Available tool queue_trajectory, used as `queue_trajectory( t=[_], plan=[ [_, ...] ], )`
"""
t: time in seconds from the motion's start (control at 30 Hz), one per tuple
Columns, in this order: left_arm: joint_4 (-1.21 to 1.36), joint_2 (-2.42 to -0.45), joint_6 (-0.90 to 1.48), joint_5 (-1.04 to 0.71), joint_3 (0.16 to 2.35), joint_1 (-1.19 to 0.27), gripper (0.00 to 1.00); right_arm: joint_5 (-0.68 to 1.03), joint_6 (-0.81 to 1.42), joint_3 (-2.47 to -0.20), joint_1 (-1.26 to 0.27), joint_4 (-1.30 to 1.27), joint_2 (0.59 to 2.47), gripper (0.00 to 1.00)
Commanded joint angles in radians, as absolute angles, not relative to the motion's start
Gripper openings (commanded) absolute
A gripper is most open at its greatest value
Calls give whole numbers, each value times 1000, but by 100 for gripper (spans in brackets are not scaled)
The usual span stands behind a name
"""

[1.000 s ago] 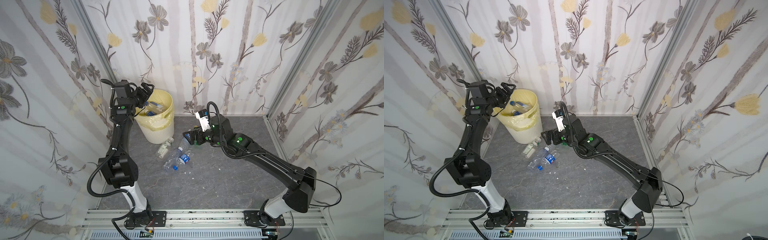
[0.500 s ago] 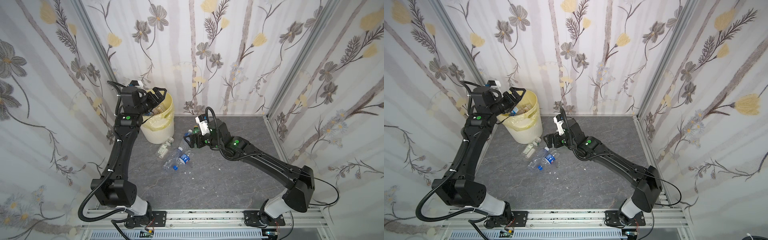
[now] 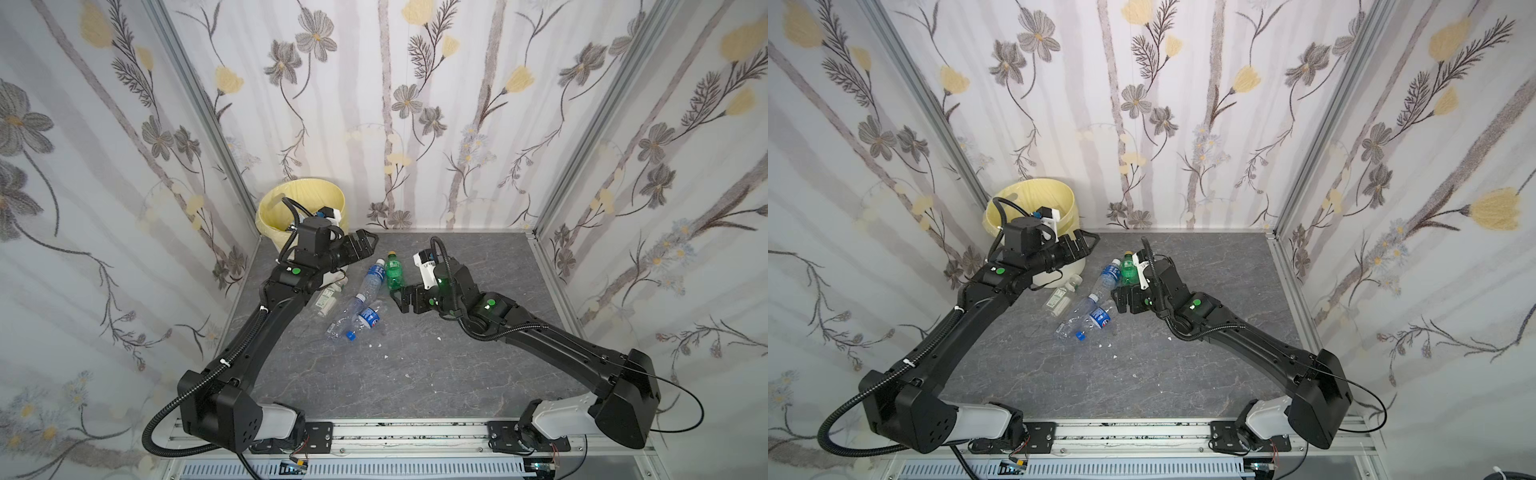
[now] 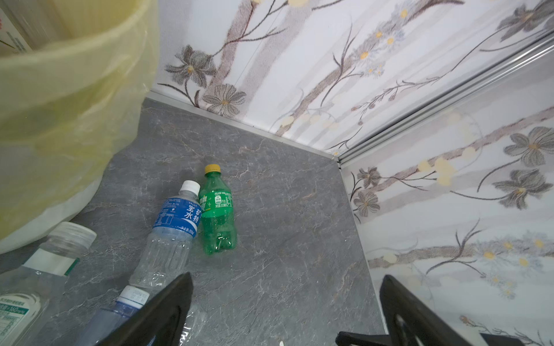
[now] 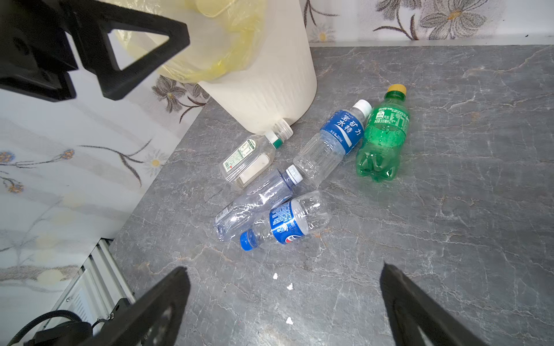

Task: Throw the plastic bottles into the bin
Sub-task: 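Lower the left gripper to the crushed Pepsi bottle while the right draws back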

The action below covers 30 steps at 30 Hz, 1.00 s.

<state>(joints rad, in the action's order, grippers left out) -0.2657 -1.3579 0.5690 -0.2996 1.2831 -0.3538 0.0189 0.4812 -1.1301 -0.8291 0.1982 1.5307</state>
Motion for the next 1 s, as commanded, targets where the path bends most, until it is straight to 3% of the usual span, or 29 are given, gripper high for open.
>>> queue_trajectory(
  t=[0.0,0.57,0.97],
  plan=[
    [-296,-1345,487,-176,1224,-383,100,-9,502,-1091,-829,149,1504,100],
    [-400,-1463,366,-43,1035,-542,100,-5,531,-918,-767,120,1392,100],
    [-403,-1589,329,27,1040,-607,99,9,550,-811,-756,101,1298,100]
  ],
)
